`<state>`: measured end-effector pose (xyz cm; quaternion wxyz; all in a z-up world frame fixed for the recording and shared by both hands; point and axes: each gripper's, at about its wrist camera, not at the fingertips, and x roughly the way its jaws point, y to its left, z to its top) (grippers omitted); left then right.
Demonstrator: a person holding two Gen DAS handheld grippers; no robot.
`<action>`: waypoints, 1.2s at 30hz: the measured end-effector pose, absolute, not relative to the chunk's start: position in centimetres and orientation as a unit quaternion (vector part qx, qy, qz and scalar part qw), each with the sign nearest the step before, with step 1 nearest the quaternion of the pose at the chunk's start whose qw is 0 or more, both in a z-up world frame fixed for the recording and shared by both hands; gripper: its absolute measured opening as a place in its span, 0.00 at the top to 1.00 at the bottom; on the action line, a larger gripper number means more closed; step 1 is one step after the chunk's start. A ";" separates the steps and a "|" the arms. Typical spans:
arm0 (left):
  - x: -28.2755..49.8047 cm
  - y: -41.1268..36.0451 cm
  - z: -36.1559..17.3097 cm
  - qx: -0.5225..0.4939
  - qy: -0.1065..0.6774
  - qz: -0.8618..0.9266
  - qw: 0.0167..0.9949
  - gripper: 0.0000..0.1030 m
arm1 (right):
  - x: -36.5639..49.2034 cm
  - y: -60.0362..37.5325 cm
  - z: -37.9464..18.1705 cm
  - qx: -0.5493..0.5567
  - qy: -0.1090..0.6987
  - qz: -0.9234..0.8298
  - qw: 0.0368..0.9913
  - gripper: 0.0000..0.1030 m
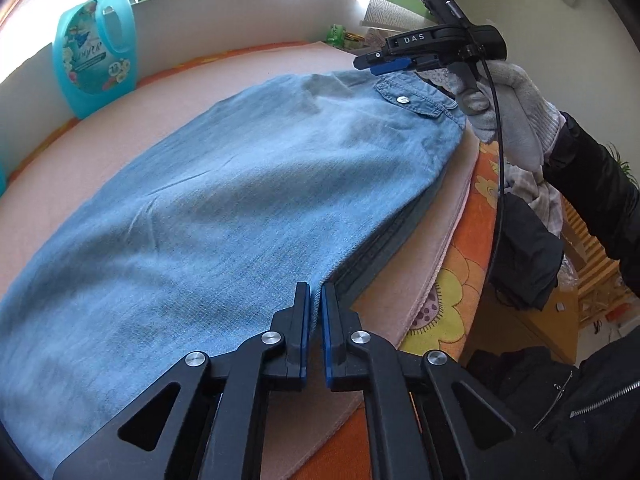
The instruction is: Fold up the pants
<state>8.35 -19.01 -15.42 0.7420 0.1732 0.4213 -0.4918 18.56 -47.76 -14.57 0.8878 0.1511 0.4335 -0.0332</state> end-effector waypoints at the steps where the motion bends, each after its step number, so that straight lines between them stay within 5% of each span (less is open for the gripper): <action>1: 8.4 -18.9 -15.7 0.175 0.432 -0.490 0.736 0.96 | 19.5 -47.6 -14.1 0.143 0.437 -0.021 0.888 0.53; 4: 8.6 -18.8 -16.3 0.174 0.451 -0.484 0.729 0.96 | 22.9 -46.8 -13.4 0.099 0.444 0.002 0.891 0.31; 6: 8.6 -18.6 -15.3 0.166 0.448 -0.486 0.732 0.92 | 25.5 -46.5 -14.2 0.076 0.462 0.007 0.884 0.31; 9: 9.1 -18.2 -13.1 0.155 0.427 -0.473 0.755 0.68 | 28.8 -46.7 -16.4 0.090 0.494 0.035 0.864 0.31; 14: 12.8 -18.2 -11.0 0.110 0.428 -0.436 0.784 0.66 | 31.3 -46.5 -19.4 0.108 0.514 0.060 0.849 0.31; 15: 13.6 -18.4 -10.9 0.099 0.429 -0.427 0.790 0.66 | 31.4 -46.4 -19.7 0.115 0.515 0.068 0.847 0.36; 18: 15.9 -19.0 -11.0 0.048 0.433 -0.408 0.802 0.59 | 31.0 -45.7 -19.6 0.122 0.503 0.088 0.851 0.88; 19: 16.4 -19.4 -11.2 0.042 0.431 -0.405 0.805 0.59 | 30.4 -45.4 -19.0 0.115 0.491 0.089 0.859 0.93; 32: 21.2 -24.5 -12.3 0.019 0.394 -0.410 0.823 0.59 | 21.4 -43.3 -15.4 0.057 0.430 0.075 0.898 0.98; 33: 21.5 -25.0 -12.6 0.017 0.402 -0.414 0.816 0.59 | 22.0 -43.9 -15.4 0.060 0.433 0.073 0.896 0.95; 35: 21.7 -25.5 -13.0 0.018 0.409 -0.418 0.811 0.59 | 23.6 -45.1 -15.6 0.066 0.441 0.077 0.892 0.66; 36: 21.7 -25.7 -13.1 0.021 0.409 -0.420 0.810 0.59 | 24.4 -45.5 -15.6 0.062 0.438 0.070 0.894 0.44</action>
